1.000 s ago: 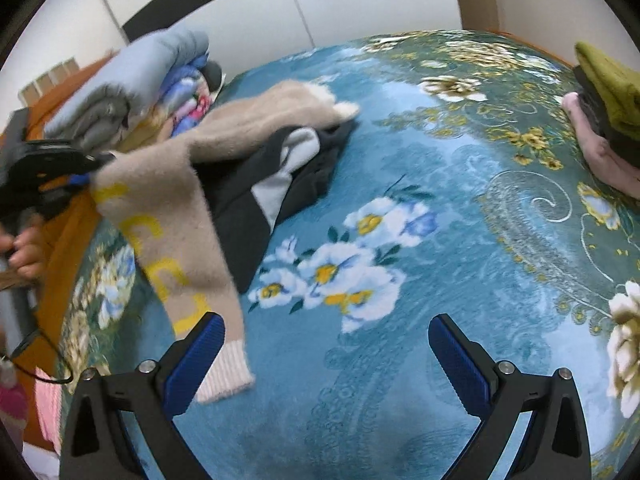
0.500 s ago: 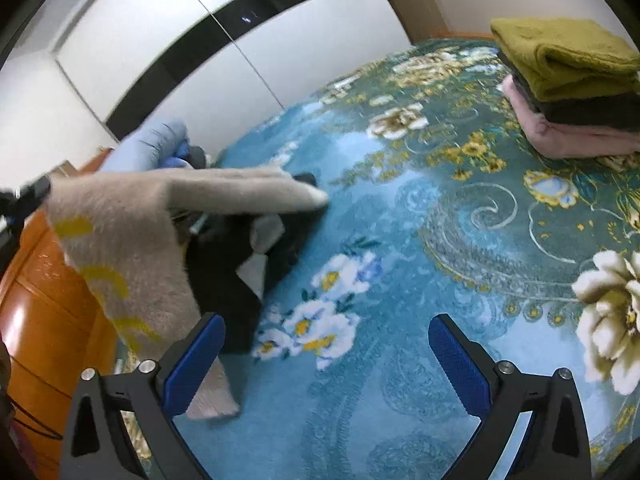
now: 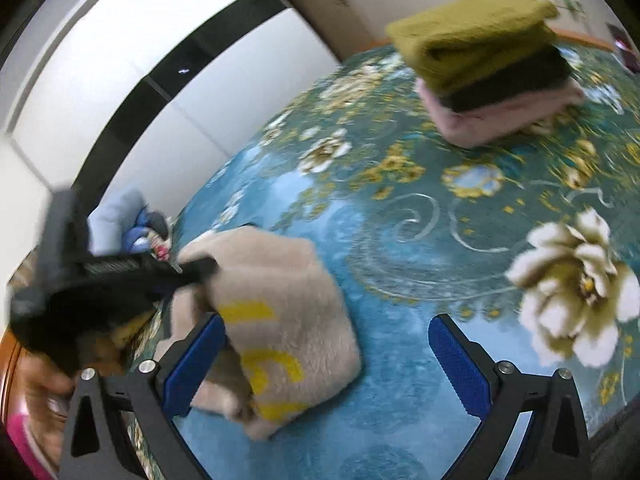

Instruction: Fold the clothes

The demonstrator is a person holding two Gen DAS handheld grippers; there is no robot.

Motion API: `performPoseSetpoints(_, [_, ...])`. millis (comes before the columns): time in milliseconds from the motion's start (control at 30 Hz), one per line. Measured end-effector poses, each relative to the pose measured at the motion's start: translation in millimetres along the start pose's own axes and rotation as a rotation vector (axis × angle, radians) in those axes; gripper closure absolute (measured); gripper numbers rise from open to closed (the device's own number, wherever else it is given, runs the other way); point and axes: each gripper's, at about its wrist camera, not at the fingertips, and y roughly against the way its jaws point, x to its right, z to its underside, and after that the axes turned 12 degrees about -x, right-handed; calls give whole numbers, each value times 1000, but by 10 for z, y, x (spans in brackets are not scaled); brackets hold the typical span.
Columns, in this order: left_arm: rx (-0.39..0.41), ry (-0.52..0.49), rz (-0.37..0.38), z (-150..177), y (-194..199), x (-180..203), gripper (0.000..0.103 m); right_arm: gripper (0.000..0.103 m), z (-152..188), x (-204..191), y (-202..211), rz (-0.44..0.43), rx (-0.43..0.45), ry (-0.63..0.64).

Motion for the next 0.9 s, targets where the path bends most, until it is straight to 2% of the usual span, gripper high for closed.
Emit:
performPoseSetpoints(100, [-39, -14, 57, 52, -17, -20, 95, 0, -29, 30, -101, 13, -24, -6])
performPoseSetpoints(200, [-67, -69, 55, 112, 157, -47, 84, 0, -13, -43, -245, 14, -67, 34])
performPoseSetpoints(267, [-19, -50, 77, 201, 386, -218, 56, 0, 28, -154, -325, 11, -100, 92])
performPoseSetpoints(333, [39, -7, 83, 277, 537, -458, 46, 0, 67, -274, -394, 15, -129, 156])
performPoseSetpoints(367, [63, 24, 77, 327, 601, -602, 46, 0, 87, -333, -429, 16, -144, 188])
performPoseSetpoints(467, [85, 200, 8, 551, 638, -1188, 46, 0, 130, -486, -540, 31, -179, 271])
performPoseSetpoints(567, [41, 418, -26, 857, 502, -1816, 46, 0, 112, -594, -655, 64, -194, 337])
performPoseSetpoints(733, [-24, 686, 37, 1302, 182, -2481, 46, 2, 25, -810, -819, 105, -207, 429])
performPoseSetpoints(833, [9, 743, 41, 1372, 76, -2591, 46, 11, -44, -894, -929, 126, -229, 440])
performPoseSetpoints(900, [34, 777, 45, 1386, 2, -2641, 46, 25, -100, -943, -989, 148, -237, 449])
